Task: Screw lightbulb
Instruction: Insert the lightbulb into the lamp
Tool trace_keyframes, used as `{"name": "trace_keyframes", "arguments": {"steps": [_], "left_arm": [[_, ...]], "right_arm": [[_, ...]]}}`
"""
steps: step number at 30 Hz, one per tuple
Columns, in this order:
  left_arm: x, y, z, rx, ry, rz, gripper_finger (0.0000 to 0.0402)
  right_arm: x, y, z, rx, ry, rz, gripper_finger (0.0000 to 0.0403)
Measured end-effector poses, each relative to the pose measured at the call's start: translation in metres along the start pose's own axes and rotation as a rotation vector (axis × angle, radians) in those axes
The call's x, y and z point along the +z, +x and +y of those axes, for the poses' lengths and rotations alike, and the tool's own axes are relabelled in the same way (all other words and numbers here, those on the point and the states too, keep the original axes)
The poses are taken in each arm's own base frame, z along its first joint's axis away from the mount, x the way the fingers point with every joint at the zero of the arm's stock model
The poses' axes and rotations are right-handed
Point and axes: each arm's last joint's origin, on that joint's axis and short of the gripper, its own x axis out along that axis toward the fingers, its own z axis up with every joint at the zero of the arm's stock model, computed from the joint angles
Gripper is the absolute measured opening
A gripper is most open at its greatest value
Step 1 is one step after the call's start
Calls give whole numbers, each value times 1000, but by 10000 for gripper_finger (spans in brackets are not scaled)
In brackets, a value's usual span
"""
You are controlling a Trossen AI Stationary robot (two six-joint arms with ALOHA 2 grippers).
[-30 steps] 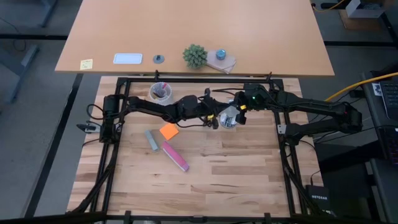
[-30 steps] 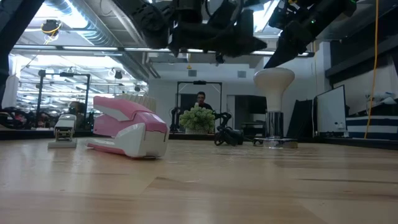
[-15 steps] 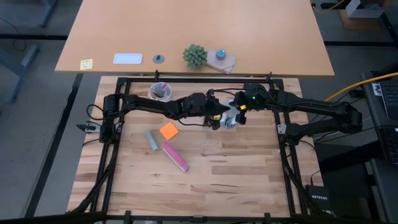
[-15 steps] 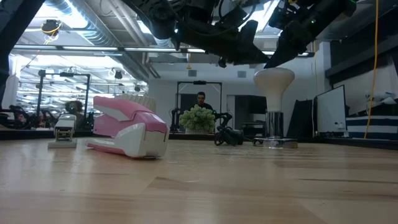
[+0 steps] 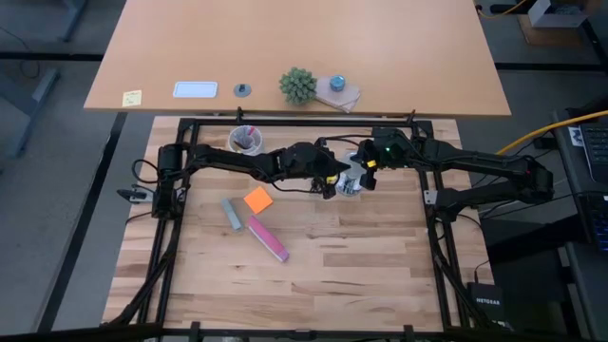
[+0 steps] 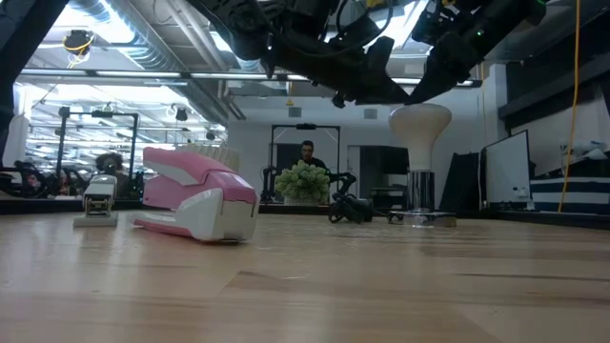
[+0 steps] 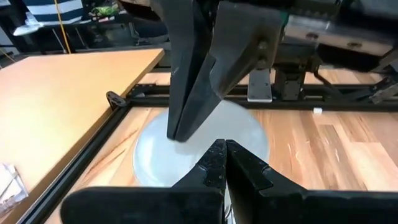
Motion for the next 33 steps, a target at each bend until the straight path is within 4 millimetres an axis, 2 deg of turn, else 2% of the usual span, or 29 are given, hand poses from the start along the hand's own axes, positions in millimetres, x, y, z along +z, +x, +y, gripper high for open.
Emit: {"name": "trace_keyframes", "arguments": {"steps": [17, 23, 28, 33], "left_arm": [[-2, 0, 0, -3, 2, 24, 0], [-2, 0, 0, -2, 2, 25, 0], [-2, 0, 0, -2, 2, 25, 0], [-2, 0, 0, -2, 2, 25, 0]], "right_arm": [[4, -2, -2, -48, 3, -38, 2], [-1, -18, -5, -154, 4, -12, 2], [-6, -38, -6, -166, 8, -27, 2], [-7, -43, -5, -134, 10, -39, 2]]}}
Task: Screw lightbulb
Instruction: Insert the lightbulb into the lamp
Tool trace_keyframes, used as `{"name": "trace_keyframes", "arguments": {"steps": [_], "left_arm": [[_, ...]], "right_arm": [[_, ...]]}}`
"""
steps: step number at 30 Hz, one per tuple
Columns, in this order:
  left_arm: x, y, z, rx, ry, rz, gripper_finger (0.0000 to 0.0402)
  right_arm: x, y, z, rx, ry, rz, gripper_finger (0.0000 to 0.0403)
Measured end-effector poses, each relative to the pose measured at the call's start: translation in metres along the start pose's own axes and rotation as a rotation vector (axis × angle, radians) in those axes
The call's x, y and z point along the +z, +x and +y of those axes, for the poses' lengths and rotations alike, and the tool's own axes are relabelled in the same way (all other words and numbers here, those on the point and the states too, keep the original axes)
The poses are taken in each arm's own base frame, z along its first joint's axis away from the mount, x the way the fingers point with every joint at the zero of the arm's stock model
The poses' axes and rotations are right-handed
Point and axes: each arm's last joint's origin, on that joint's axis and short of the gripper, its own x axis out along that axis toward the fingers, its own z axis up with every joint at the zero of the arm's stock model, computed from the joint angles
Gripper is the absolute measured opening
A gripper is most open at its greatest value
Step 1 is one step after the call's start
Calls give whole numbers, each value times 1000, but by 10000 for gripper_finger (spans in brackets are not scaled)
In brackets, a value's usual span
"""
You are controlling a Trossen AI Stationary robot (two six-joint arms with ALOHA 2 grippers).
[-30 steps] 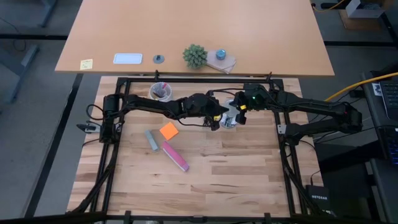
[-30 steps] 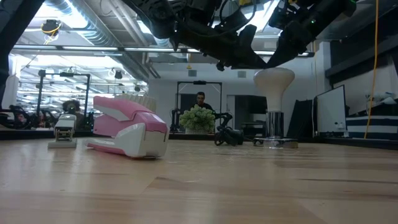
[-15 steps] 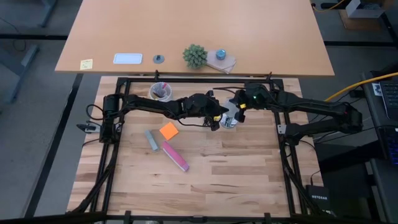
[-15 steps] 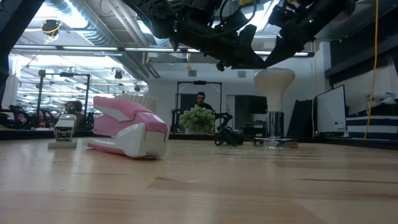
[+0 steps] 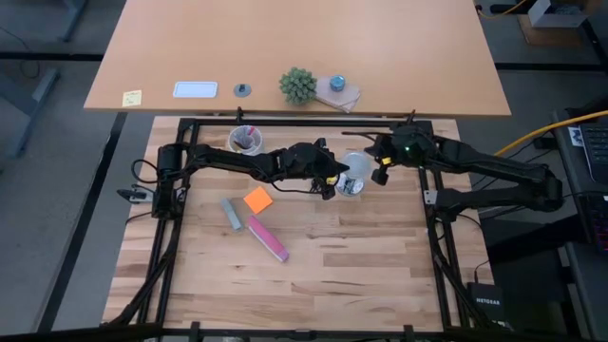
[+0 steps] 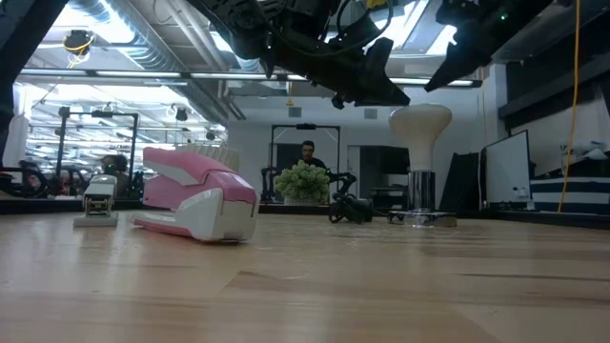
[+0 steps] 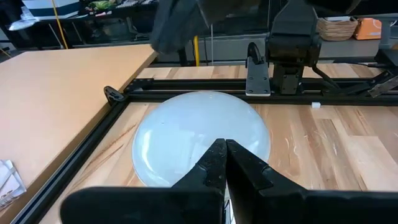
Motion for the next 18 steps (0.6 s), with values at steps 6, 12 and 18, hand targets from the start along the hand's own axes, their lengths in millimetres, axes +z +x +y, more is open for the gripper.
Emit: {"name": "trace_keyframes", "arguments": {"steps": [6, 12, 18], "left_arm": [[0, 0, 0, 0, 0, 0, 0], [0, 0, 0, 0, 0, 0, 0], [0, 0, 0, 0, 0, 0, 0]], "right_arm": [[-14, 11, 5, 30, -11, 57, 2], [-21, 15, 7, 32, -14, 75, 2], [-20, 15, 7, 39, -10, 73, 2]]}}
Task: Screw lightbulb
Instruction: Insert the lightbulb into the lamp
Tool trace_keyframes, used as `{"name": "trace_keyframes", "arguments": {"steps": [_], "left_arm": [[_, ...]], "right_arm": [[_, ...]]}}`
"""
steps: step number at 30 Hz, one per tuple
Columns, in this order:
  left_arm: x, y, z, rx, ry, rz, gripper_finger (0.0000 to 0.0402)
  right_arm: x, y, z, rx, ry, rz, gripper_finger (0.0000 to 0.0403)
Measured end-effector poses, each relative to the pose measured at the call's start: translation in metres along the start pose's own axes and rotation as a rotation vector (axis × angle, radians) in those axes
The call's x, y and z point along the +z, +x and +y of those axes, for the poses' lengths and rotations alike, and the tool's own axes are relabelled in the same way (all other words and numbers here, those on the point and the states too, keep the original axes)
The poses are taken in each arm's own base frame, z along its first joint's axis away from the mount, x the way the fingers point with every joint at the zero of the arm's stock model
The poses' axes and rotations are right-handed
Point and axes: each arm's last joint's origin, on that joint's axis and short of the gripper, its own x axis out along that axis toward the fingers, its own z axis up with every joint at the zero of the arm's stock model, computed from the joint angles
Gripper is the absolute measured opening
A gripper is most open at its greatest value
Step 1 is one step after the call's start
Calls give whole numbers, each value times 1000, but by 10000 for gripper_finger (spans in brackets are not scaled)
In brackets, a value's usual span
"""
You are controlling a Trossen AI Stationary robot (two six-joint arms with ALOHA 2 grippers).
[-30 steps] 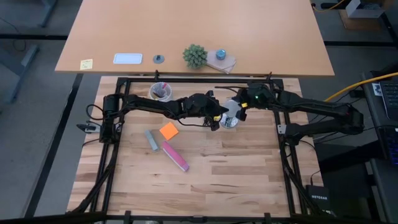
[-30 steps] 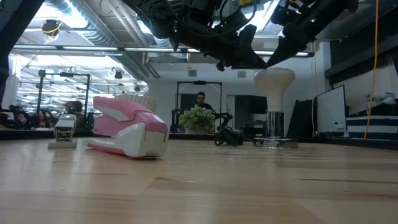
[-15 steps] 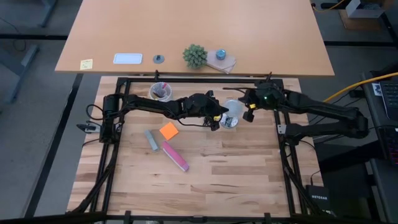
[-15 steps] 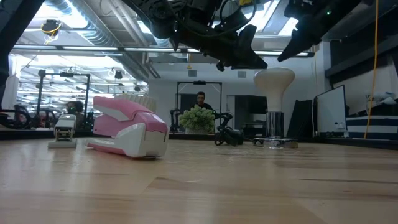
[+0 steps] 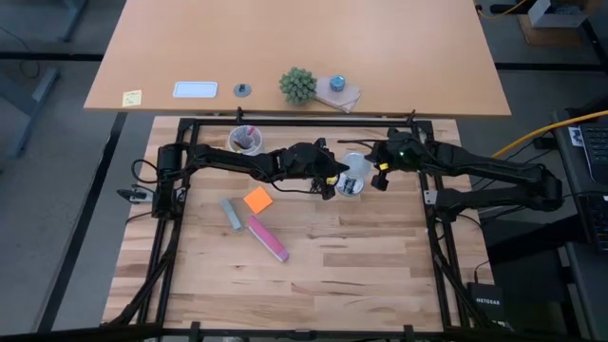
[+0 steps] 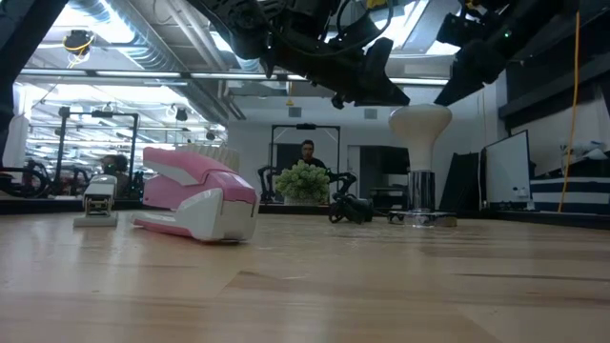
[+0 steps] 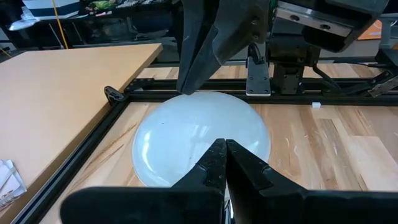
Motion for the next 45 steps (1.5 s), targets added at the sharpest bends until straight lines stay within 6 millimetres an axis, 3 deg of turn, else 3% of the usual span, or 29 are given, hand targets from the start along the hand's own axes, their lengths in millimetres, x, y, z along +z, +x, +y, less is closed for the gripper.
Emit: {"name": "trace_keyframes", "arguments": {"steps": [14, 28, 45], "left_arm": [[8, -1, -2, 3, -4, -79, 0], [4, -4, -31, -66, 71, -18, 0], [-3, -2, -13, 8, 14, 51, 0]], "right_arm": [[-1, 0, 0, 3, 8, 5, 2], [-1, 0, 0, 3, 8, 6, 2], [-1, 0, 1, 36, 8, 2, 2]]}}
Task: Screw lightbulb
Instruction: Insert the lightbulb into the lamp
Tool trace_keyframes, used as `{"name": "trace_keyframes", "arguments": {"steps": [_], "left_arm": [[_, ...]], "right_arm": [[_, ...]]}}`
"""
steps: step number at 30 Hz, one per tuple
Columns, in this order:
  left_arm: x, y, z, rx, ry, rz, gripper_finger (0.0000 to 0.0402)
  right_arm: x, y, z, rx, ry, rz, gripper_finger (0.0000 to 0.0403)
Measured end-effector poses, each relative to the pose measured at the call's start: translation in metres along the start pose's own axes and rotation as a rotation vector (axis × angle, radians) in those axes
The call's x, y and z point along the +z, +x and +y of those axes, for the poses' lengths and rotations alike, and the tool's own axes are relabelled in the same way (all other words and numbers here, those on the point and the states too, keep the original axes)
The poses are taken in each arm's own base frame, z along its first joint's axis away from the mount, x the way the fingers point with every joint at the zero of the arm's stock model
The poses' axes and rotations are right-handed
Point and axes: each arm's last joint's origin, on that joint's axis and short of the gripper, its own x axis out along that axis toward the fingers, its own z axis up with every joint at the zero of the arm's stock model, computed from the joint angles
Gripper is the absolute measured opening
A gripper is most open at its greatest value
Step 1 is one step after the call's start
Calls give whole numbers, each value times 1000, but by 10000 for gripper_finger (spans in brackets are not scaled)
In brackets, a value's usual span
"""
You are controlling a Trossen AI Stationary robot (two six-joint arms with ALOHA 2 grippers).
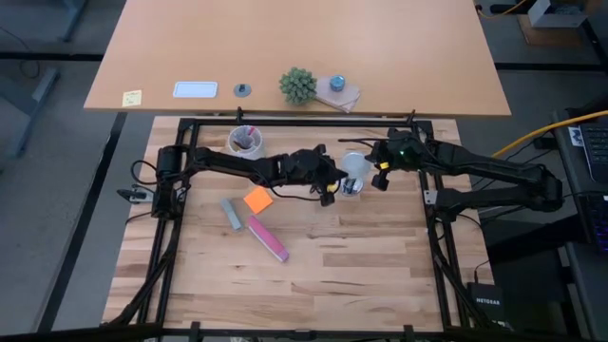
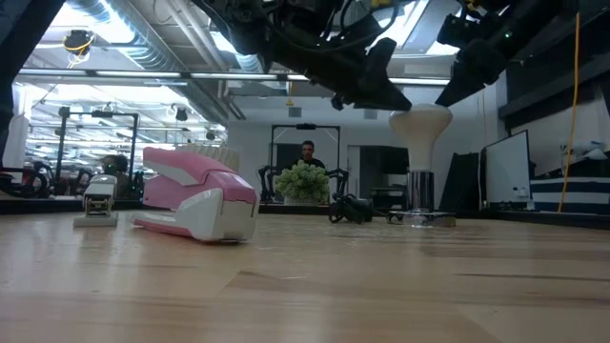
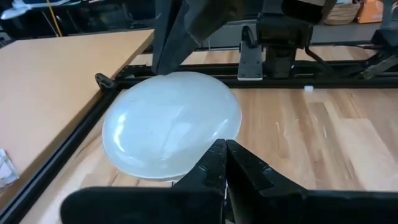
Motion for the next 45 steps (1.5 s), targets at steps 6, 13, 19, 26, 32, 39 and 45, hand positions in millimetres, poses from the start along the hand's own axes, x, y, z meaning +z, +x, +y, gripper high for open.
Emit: {"name": "trace_keyframes", "arguments": {"steps": [6, 13, 19, 26, 32, 39, 45], "left_arm": [[0, 0, 4, 72, -1, 11, 0], [0, -1, 7, 150, 0, 21, 0], [-1, -1, 12, 214, -4, 30, 0], [-3, 0, 22, 243, -46, 30, 0], [-1, 1, 25, 254, -46, 10, 0], [7, 0, 20, 268, -16, -61, 0], [12, -2, 7, 244, -11, -95, 0]], "right_arm": [[0, 0, 0, 8, -1, 4, 2], [-1, 0, 2, 58, -1, 0, 2], [0, 0, 3, 105, -1, -16, 2], [3, 0, 3, 98, 1, -40, 2], [4, 0, 3, 91, 16, -53, 2], [4, 1, 1, 53, 18, -50, 2], [4, 0, 1, 47, 19, -50, 2]]}}
